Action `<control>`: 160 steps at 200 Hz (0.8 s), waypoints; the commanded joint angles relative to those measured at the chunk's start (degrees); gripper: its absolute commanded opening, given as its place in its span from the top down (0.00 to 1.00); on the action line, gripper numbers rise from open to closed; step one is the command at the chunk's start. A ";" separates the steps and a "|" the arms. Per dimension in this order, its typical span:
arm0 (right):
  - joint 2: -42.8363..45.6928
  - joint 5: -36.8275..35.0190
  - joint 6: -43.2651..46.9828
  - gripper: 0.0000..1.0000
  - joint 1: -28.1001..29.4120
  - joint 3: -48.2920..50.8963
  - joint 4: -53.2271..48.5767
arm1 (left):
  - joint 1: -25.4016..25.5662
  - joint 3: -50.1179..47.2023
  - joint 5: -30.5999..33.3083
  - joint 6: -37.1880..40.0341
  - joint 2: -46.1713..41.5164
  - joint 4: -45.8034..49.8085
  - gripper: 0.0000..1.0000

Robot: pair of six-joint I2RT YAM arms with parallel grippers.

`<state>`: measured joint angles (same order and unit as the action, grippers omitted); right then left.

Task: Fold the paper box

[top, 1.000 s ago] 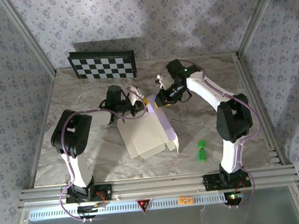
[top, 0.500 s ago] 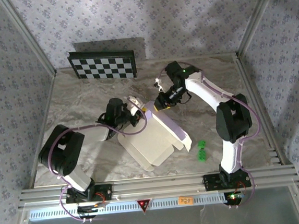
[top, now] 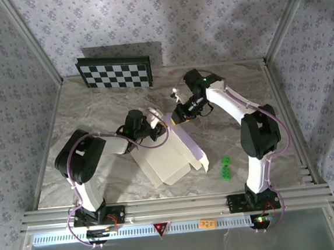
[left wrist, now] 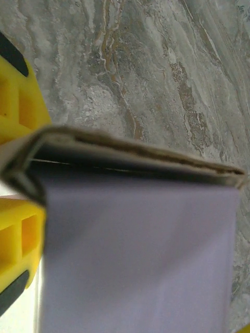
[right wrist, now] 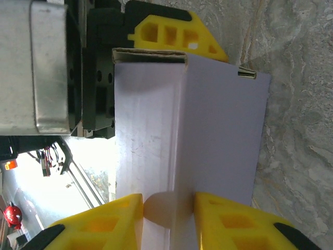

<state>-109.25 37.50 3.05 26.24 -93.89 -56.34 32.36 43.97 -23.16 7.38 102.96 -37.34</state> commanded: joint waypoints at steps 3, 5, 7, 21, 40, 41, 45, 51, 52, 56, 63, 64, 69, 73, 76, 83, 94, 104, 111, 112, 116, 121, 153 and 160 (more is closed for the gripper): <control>-2.37 -0.59 1.34 0.68 0.48 0.38 -1.10 | 0.01 1.92 -1.26 -2.68 1.42 -0.84 0.74; -2.37 -0.63 1.30 0.68 0.48 0.37 -1.13 | -0.01 1.92 -1.27 -2.82 1.49 -1.05 0.75; -2.39 -0.61 1.33 0.68 0.46 0.37 -1.14 | 0.01 1.83 -1.27 -2.94 1.58 -1.28 0.76; -2.38 -0.64 1.26 0.68 0.48 0.43 -1.14 | 0.02 1.36 -0.11 -3.87 1.89 -2.96 0.82; -2.19 -0.58 1.18 0.68 0.39 0.68 -0.99 | 0.25 0.20 2.64 -4.75 2.07 -5.21 0.93; -2.15 -0.58 1.13 0.68 0.39 0.70 -0.98 | 0.29 0.13 2.83 -4.79 2.07 -5.38 0.93; -2.03 -0.58 1.16 0.68 0.39 0.80 -0.83 | 0.38 -0.27 3.47 -4.84 2.14 -5.87 0.95; -1.96 -0.58 1.16 0.68 0.39 0.94 -0.76 | 0.50 -0.76 4.50 -4.78 1.94 -6.42 0.98; -1.95 -0.63 1.16 0.68 0.39 0.92 -0.78 | 0.55 -0.83 4.69 -4.80 1.92 -6.51 0.98; -1.89 -0.59 1.05 0.68 0.42 0.95 -0.75 | 0.66 -1.06 5.33 -4.83 1.90 -6.78 1.00; -1.85 -0.56 1.08 0.68 0.33 1.01 -0.72 | 0.77 -1.57 6.51 -4.91 1.74 -7.31 1.00; -1.89 -0.62 1.04 0.68 0.36 1.00 -0.67 | 0.82 -1.63 6.62 -4.91 1.73 -7.40 1.00; -1.84 -0.53 1.01 0.68 0.33 1.05 -0.70 | 0.98 -1.89 7.27 -5.08 1.64 -7.67 1.00; -1.76 -0.64 1.06 0.69 0.31 1.11 -0.64 | 1.04 -2.04 7.90 -5.17 1.51 -7.74 1.00; -1.75 -0.61 1.08 0.68 0.31 1.08 -0.69 | 1.10 -2.18 8.32 -5.20 1.47 -7.81 1.00; -1.67 -0.62 1.08 0.68 0.34 1.14 -0.66 | 1.29 -2.55 9.31 -5.25 1.25 -7.90 1.00; -1.58 -0.64 1.00 0.68 0.35 1.16 -0.65 | 1.58 -3.32 10.39 -4.85 0.72 -8.22 1.00; -1.40 -0.49 0.87 0.68 0.33 1.24 -0.44 | 1.75 -3.71 10.68 -4.74 0.41 -8.36 1.00; -1.25 -0.56 0.75 0.68 0.37 1.25 -0.29 | 1.74 -3.84 10.53 -4.89 0.32 -8.21 0.97; -1.24 -0.57 0.74 0.68 0.34 1.25 -0.32 | 1.74 -3.86 10.51 -4.95 0.31 -8.20 0.97; -1.10 -0.65 0.60 0.67 0.31 1.25 -0.18 | 1.74 -3.86 10.36 -4.98 0.31 -8.12 0.93; -0.90 -0.59 0.43 0.65 0.31 1.26 -0.02 | 1.74 -3.72 10.13 -5.30 0.39 -8.25 0.87; 0.25 -0.38 -0.43 0.63 0.26 1.40 0.96 | 1.75 -3.05 8.35 -7.31 1.87 -10.21 0.66; 0.35 -0.34 -0.41 0.63 0.22 1.42 0.97 | 1.74 -2.93 8.27 -7.76 2.05 -10.80 0.66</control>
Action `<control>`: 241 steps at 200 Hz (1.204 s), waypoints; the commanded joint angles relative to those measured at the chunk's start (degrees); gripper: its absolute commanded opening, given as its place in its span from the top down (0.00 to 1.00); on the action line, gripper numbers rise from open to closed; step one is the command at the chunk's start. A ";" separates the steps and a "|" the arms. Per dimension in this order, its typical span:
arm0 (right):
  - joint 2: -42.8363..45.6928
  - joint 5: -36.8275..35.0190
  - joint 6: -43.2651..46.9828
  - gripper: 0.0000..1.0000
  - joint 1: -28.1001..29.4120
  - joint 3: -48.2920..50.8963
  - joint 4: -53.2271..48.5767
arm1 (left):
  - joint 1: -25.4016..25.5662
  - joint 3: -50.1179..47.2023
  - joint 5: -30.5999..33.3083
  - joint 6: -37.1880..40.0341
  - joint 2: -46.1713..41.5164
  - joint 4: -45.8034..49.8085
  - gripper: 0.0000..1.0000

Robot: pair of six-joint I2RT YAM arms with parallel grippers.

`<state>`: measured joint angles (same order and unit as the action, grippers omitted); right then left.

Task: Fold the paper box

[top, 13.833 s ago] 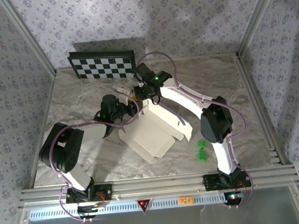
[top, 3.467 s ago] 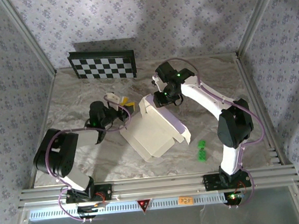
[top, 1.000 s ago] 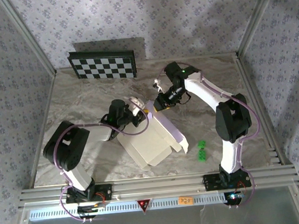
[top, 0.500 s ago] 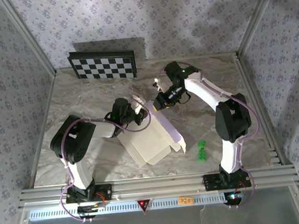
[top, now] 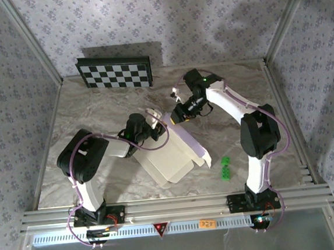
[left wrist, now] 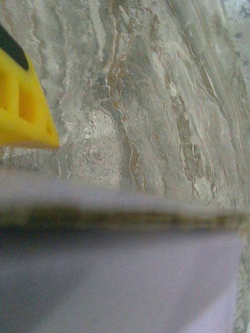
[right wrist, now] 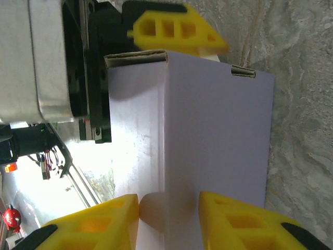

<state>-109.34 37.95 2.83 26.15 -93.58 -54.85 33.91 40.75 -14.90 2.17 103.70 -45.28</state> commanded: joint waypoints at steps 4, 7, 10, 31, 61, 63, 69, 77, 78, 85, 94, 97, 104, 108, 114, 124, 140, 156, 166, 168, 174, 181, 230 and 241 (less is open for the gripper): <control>0.44 -0.78 -0.15 0.63 0.26 1.12 -0.69 | 0.19 0.32 0.00 -2.77 1.33 -3.18 0.65; 0.45 -0.78 -0.13 0.63 0.22 1.12 -0.63 | 0.19 0.35 0.12 -2.99 1.26 -3.42 0.65; 0.44 -0.85 -0.13 0.63 0.23 1.20 -0.66 | 0.19 0.38 0.15 -3.23 1.20 -3.60 0.65; 0.35 -0.86 -0.09 0.63 0.18 1.47 -0.71 | 0.19 0.33 1.24 -4.90 0.34 -5.54 0.63; -0.09 -0.69 -0.10 0.63 0.28 1.21 -0.65 | 0.20 0.64 1.70 -7.53 0.61 -8.51 0.62; -0.09 -0.75 -0.11 0.64 0.23 1.21 -0.68 | 0.19 0.60 1.73 -7.60 0.69 -8.67 0.62; -0.17 -0.71 -0.07 0.64 0.22 1.12 -0.74 | 0.19 0.64 1.79 -7.98 0.87 -9.17 0.62; -0.17 -0.69 0.02 0.64 0.22 1.07 -0.81 | 0.19 0.51 1.96 -8.31 1.00 -9.84 0.62; -0.17 -0.69 0.05 0.64 0.22 1.09 -0.84 | 0.19 0.44 1.97 -8.32 1.03 -9.88 0.62; -0.26 -0.70 0.07 0.64 0.22 0.95 -0.92 | 0.19 0.29 2.20 -8.56 1.07 -10.37 0.62; -0.35 -0.76 0.16 0.64 0.28 0.86 -0.97 | 0.21 0.04 2.73 -9.04 0.98 -10.70 0.61; -0.39 -0.75 0.11 0.64 0.30 0.86 -0.99 | 0.19 0.00 2.95 -9.23 1.00 -10.81 0.61; -0.41 -0.70 0.10 0.64 0.28 0.86 -1.03 | 0.23 -0.06 3.48 -9.61 0.82 -11.05 0.61; -0.41 -0.67 0.08 0.64 0.24 0.87 -1.03 | 0.20 -0.14 3.80 -9.85 0.80 -11.25 0.61; -0.44 -0.60 0.11 0.64 0.23 0.87 -1.05 | 0.23 -0.31 4.14 -10.13 0.80 -11.56 0.62; -0.44 -0.60 0.15 0.64 0.29 0.86 -0.99 | 0.32 -0.48 4.76 -10.35 0.80 -12.29 0.71; -0.41 -0.60 0.14 0.64 0.30 0.86 -1.04 | 0.62 -0.63 6.23 -10.61 0.81 -12.11 0.81; -0.35 -0.60 0.09 0.64 0.39 1.01 -1.15 | 1.16 -0.59 8.01 -10.12 0.56 -10.64 0.90; -0.26 -0.60 0.08 0.64 0.44 1.14 -1.11 | 1.31 -0.98 8.83 -10.04 0.45 -10.53 0.94; -0.19 -0.60 0.12 0.64 0.47 1.12 -1.13 | 1.26 -1.08 8.99 -10.03 0.41 -10.56 0.94; -0.18 -0.52 0.06 0.64 0.48 1.13 -1.13 | 1.34 -1.24 9.50 -9.88 0.32 -10.49 0.96; -0.11 -0.62 0.05 0.64 0.49 1.12 -1.03 | 1.54 -1.50 10.23 -9.62 0.21 -10.23 0.96; 4.48 -4.94 -3.79 0.48 0.41 0.38 1.03 | 2.65 -3.42 20.80 -6.75 -3.49 -3.37 0.92; 6.50 -8.08 -5.85 0.47 0.14 0.52 1.96 | 2.83 -3.98 25.12 -6.48 -4.80 -1.16 0.91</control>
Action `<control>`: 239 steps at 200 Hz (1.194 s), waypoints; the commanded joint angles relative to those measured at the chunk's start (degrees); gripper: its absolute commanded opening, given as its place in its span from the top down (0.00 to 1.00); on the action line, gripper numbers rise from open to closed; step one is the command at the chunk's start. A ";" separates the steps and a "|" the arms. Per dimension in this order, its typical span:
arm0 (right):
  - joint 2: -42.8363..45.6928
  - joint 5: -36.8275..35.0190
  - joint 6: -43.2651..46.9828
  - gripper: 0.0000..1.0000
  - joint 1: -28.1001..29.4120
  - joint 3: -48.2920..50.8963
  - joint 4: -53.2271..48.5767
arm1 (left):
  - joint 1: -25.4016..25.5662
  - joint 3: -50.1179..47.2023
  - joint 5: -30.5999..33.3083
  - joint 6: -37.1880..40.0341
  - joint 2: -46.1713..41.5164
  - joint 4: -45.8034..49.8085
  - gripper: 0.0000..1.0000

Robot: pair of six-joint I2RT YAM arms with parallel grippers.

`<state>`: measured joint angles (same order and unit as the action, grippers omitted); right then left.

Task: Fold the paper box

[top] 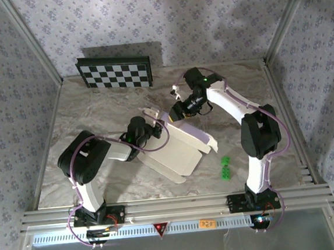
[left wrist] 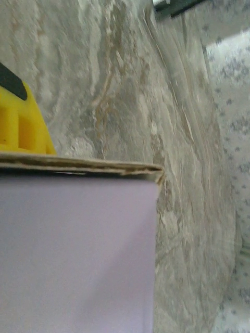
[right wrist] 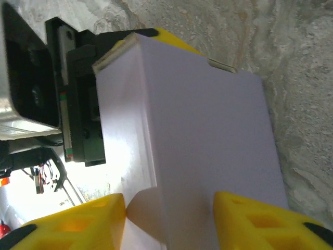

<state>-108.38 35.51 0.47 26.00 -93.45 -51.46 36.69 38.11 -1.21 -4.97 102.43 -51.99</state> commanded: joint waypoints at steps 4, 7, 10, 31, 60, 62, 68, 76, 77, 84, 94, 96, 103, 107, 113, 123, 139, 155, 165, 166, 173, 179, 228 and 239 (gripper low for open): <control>6.31 -6.72 -4.34 0.46 0.18 0.49 -1.06 | 0.13 -1.55 12.86 0.67 -3.99 6.48 0.90; 6.82 -7.85 -4.88 0.46 0.06 0.47 -0.85 | 0.13 -1.62 14.14 0.60 -4.31 7.18 0.90; 7.44 -8.79 -5.35 0.46 -0.10 0.58 -0.55 | 0.10 -1.71 15.33 0.61 -4.51 7.91 0.90; 11.59 -13.62 -9.21 0.44 -0.99 2.34 1.94 | 0.36 -1.98 25.72 -1.45 -6.57 14.00 0.89; 16.30 -15.08 -11.76 0.44 -2.17 5.73 5.67 | 0.32 -3.04 32.30 -5.37 -8.62 18.98 0.89; 16.50 -15.15 -11.86 0.44 -2.20 5.91 5.82 | 0.32 -3.04 32.45 -5.68 -8.78 19.37 0.89; 17.23 -15.52 -11.94 0.43 -2.27 6.44 6.31 | 0.49 -2.92 32.49 -6.42 -9.06 20.73 0.87; 17.73 -15.64 -12.05 0.43 -2.35 7.21 6.69 | 0.88 -2.71 32.45 -7.03 -9.46 21.98 0.84; 17.79 -15.64 -12.06 0.43 -2.35 7.26 6.71 | 0.95 -2.70 32.48 -7.05 -9.45 22.04 0.83; 18.10 -15.64 -12.16 0.43 -2.45 7.82 7.06 | 1.33 -2.73 32.50 -7.24 -9.56 22.51 0.80; 18.41 -15.69 -12.31 0.43 -2.50 8.61 7.52 | 1.64 -2.73 32.37 -7.49 -9.48 22.66 0.74; 18.47 -15.72 -12.33 0.43 -2.48 8.80 7.65 | 1.66 -2.70 32.29 -7.61 -9.43 22.68 0.73; 18.67 -15.65 -12.49 0.44 -2.44 9.45 8.07 | 1.72 -2.69 31.98 -7.77 -9.15 22.53 0.68; 18.66 -15.64 -12.65 0.43 -2.49 9.78 8.36 | 1.66 -2.62 31.90 -7.71 -8.95 22.33 0.66; 18.74 -15.47 -12.89 0.44 -2.52 10.30 8.78 | 1.63 -2.50 31.80 -7.60 -8.38 22.10 0.64; 18.90 -15.15 -13.17 0.44 -2.46 10.93 9.26 | 1.62 -2.05 31.45 -7.51 -7.47 21.86 0.62; 18.99 -14.64 -13.48 0.43 -2.44 11.48 9.73 | 1.48 -1.27 30.84 -7.90 -5.88 21.67 0.61; 19.02 -14.41 -13.57 0.43 -2.42 11.79 9.95 | 1.07 -0.63 29.99 -8.38 -4.16 20.78 0.60; 18.96 -14.26 -13.57 0.43 -2.40 11.88 9.98 | 0.76 -0.13 29.40 -8.69 -3.07 20.42 0.60; 19.02 -14.25 -13.57 0.43 -2.38 11.88 9.98 | 0.72 -0.14 29.37 -8.71 -2.96 20.38 0.60; 19.00 -14.22 -13.52 0.44 -2.41 11.89 9.92 | 0.38 0.29 28.91 -8.97 -2.24 20.30 0.60; 18.98 -14.15 -13.56 0.44 -2.40 11.88 9.91 | -0.05 0.70 28.51 -9.08 -1.63 20.26 0.60; 19.32 -14.15 -13.57 0.44 -2.27 11.89 9.76 | -2.05 0.75 25.47 -9.67 0.49 17.48 0.77; 19.32 -14.15 -13.65 0.44 -2.23 11.89 9.79 | -2.05 0.58 25.47 -9.54 0.40 17.04 0.84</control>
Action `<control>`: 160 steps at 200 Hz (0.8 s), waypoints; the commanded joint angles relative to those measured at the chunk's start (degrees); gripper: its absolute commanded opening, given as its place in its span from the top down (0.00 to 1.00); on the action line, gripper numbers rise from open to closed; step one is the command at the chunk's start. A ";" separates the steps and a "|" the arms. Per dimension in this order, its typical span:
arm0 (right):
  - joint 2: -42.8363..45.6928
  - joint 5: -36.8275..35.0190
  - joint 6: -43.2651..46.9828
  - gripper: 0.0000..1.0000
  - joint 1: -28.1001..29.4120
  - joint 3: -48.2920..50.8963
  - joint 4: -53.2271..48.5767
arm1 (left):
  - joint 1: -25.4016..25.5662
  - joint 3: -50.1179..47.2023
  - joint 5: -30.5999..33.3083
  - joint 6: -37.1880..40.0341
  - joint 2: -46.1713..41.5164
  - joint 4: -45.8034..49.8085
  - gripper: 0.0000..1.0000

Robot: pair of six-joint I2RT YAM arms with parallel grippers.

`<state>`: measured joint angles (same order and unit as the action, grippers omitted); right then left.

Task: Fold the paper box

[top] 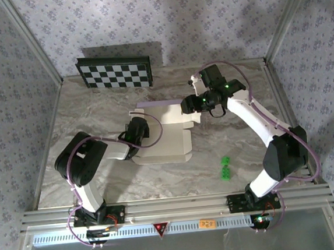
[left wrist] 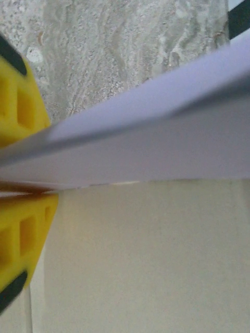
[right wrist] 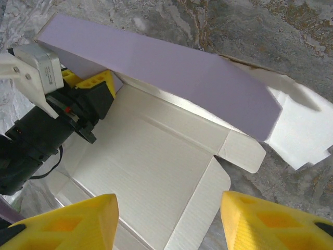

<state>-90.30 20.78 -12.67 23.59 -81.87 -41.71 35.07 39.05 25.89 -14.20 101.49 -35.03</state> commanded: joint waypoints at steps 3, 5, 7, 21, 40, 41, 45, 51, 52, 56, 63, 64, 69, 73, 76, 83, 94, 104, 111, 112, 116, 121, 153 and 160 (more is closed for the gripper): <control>1.28 0.58 -0.52 0.44 0.21 0.30 0.01 | -0.44 -0.44 -1.68 -0.29 1.34 -0.08 0.86; 1.31 0.58 -0.52 0.44 0.18 0.28 0.02 | -0.44 -0.52 -1.73 -0.30 1.34 -0.18 0.87; 1.28 0.58 -0.52 0.44 0.21 0.34 0.05 | -0.44 -0.63 -1.72 -0.30 1.34 -0.36 0.88; 1.45 0.48 -0.56 0.44 0.23 0.39 0.13 | -0.39 -1.37 -1.80 -0.31 1.19 -1.56 0.92; 1.95 0.16 -0.61 0.44 0.38 0.61 0.12 | 0.12 -2.12 0.04 -0.26 0.24 -2.16 0.97; 2.01 0.15 -0.61 0.44 0.39 0.63 0.13 | 0.15 -2.12 0.21 -0.28 0.22 -2.20 0.97; 2.18 0.03 -0.61 0.44 0.40 0.64 0.17 | 0.37 -2.31 0.84 -0.26 -0.15 -2.34 0.97; 2.39 -0.15 -0.61 0.44 0.34 0.80 0.35 | 0.73 -2.56 2.25 -0.22 -0.53 -2.64 0.98; 2.35 -0.18 -0.61 0.44 0.32 0.77 0.38 | 0.80 -2.57 2.46 -0.22 -0.61 -2.75 0.98; 2.56 -0.27 -0.61 0.44 0.37 0.86 0.38 | 1.06 -2.87 3.27 -0.22 -0.83 -3.08 0.98; 2.71 -0.45 -0.60 0.44 0.39 0.86 0.41 | 1.59 -3.07 4.32 -0.41 -1.12 -3.70 0.98; 2.73 -0.50 -0.60 0.44 0.35 0.93 0.41 | 1.67 -3.17 4.55 -0.49 -1.12 -3.81 0.98; 2.91 -0.65 -0.61 0.44 0.37 1.00 0.44 | 2.06 -3.27 5.26 -0.80 -1.12 -4.25 0.97; 3.00 -0.81 -0.63 0.44 0.39 1.05 0.51 | 2.36 -3.30 5.43 -1.06 -1.12 -4.61 0.96; 3.07 -0.94 -0.59 0.44 0.38 1.07 0.57 | 2.54 -3.28 5.47 -1.21 -1.04 -4.83 0.95; 3.17 -1.26 -0.52 0.44 0.40 1.10 0.59 | 3.12 -3.36 5.42 -1.79 -0.83 -5.44 0.91; 3.57 -1.83 -0.52 0.44 0.40 1.33 0.75 | 3.93 -3.89 4.52 -2.21 -1.04 -6.57 0.81; 4.01 -2.18 -0.61 0.44 0.39 1.53 0.76 | 4.47 -5.32 3.18 -1.99 -2.51 -7.70 0.71; 4.36 -2.47 -0.74 0.44 0.35 1.78 0.91 | 4.66 -6.74 2.27 -2.02 -4.13 -8.18 0.65; 4.49 -2.52 -0.76 0.44 0.33 1.79 0.97 | 4.66 -6.94 2.21 -2.04 -4.52 -8.20 0.64; 4.77 -2.66 -0.82 0.44 0.35 1.99 1.09 | 4.67 -7.80 1.93 -2.31 -5.81 -8.22 0.62; 5.01 -2.89 -0.91 0.44 0.38 2.14 1.16 | 4.74 -8.89 1.74 -2.48 -7.40 -8.07 0.59; 6.44 -3.89 -1.73 0.45 0.40 2.66 2.14 | 4.62 -12.26 -1.47 -2.51 -19.29 0.16 0.48; 6.71 -4.12 -2.04 0.45 0.33 2.59 2.28 | 4.72 -12.26 -2.62 -2.11 -22.03 2.68 0.47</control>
<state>-85.71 18.33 -13.13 23.66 -79.79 -40.36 39.75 26.61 26.44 -16.21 87.70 -38.24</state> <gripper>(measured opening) 0.556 0.515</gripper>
